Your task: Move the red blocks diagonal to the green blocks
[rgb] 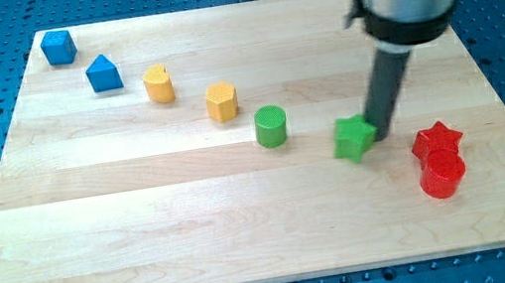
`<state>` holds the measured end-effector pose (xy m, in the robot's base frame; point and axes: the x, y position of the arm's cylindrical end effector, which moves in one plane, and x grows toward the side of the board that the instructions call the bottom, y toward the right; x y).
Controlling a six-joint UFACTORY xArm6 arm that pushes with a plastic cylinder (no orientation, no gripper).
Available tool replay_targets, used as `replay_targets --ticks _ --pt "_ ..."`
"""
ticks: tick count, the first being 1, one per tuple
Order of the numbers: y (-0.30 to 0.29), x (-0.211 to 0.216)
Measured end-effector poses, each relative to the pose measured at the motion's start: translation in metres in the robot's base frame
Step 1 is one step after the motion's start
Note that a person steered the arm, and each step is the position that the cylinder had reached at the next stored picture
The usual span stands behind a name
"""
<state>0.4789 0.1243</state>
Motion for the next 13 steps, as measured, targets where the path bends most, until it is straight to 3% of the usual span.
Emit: replay_targets --ticks 1,3,4,6,8,9,10,11,12,13 --pt "-0.028 0.011" --pt "0.116 -0.003" --pt "0.130 0.007" --pt "0.057 0.047" --pt "0.058 0.042" --pt "0.152 0.076" --pt "0.125 0.138" --pt "0.087 0.140" --pt "-0.017 0.138" --pt "-0.077 0.130"
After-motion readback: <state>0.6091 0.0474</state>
